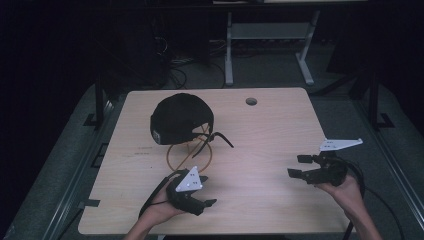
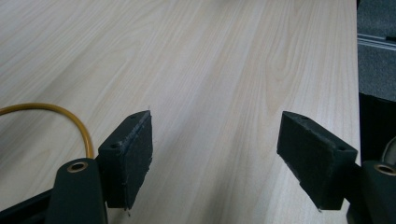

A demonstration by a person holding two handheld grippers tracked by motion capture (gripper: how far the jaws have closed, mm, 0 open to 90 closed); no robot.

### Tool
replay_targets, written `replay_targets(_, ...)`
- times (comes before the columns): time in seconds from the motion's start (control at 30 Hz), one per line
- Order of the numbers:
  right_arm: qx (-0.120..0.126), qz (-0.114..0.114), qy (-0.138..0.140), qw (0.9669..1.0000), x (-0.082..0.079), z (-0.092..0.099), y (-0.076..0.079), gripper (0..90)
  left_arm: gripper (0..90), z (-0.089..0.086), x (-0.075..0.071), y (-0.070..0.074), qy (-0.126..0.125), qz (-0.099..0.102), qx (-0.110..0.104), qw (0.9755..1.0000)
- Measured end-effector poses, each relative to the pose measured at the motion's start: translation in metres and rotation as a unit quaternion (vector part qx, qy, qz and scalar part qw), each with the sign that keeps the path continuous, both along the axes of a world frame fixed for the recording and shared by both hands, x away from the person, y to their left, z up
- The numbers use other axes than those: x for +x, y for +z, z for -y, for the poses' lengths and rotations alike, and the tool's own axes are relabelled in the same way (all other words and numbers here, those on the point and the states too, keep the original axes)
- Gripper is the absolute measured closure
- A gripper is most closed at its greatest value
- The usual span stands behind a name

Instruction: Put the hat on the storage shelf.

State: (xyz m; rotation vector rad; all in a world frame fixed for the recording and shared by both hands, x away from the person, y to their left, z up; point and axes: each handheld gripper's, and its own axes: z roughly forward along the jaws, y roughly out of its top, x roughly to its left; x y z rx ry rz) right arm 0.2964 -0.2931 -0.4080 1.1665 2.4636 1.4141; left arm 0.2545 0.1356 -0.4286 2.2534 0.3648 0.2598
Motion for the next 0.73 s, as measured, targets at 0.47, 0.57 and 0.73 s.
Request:
replay_targets(0.47,0.006,-0.013,-0.018,0.9997,-0.029,0.012,-0.024,19.6,26.7,-0.002,-0.001,-0.002,-0.003,-0.002,-0.001,1.0)
replay_targets(0.57,0.006,0.001,-0.026,0.9996,-0.043,0.01,-0.028,19.7,26.7,-0.002,0.0,-0.003,-0.004,-0.007,0.0,1.0)
replay_targets(0.73,0.025,0.008,-0.033,0.9991,-0.069,0.004,-0.044,19.1,26.7,-0.002,0.001,-0.006,-0.007,-0.01,0.004,0.9999)
